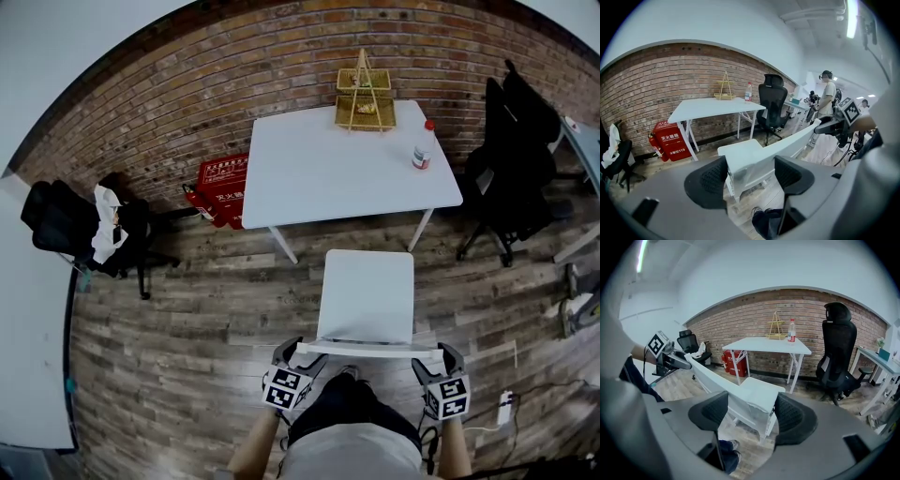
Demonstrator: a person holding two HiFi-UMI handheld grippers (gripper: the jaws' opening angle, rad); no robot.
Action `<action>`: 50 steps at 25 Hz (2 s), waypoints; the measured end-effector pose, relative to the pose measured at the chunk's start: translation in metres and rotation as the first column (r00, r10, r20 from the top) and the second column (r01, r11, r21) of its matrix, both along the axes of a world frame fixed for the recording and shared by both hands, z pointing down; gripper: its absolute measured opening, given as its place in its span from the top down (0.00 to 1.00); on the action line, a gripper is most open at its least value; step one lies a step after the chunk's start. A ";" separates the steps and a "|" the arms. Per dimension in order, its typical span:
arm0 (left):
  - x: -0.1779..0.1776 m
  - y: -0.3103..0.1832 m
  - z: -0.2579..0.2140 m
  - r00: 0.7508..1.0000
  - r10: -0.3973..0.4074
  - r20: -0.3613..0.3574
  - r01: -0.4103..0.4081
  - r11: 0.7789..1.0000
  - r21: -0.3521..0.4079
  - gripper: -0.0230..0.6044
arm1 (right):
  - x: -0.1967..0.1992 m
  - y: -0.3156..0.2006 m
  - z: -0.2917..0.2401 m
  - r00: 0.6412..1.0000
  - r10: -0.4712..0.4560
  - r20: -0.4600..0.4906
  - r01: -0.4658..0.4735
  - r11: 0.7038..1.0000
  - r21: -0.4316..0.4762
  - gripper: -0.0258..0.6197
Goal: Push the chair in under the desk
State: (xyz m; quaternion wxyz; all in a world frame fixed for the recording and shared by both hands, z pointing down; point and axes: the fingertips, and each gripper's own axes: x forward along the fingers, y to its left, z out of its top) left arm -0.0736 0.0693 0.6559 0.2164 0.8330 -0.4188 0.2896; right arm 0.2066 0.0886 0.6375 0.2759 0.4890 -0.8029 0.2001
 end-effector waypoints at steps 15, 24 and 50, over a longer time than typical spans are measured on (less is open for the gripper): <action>-0.007 -0.037 0.000 1.000 -0.020 0.005 0.020 1.000 0.007 0.46 | -0.011 -0.039 -0.002 1.000 -0.030 0.004 0.030 1.000 -0.008 0.47; -0.011 -0.049 -0.002 1.000 -0.018 0.002 0.018 1.000 0.008 0.46 | -0.014 -0.050 -0.003 0.999 -0.037 0.004 0.037 0.999 0.002 0.47; -0.004 -0.079 0.000 0.998 -0.057 -0.005 0.057 0.998 0.024 0.45 | -0.008 -0.089 -0.004 0.999 -0.050 0.002 0.050 0.999 -0.022 0.47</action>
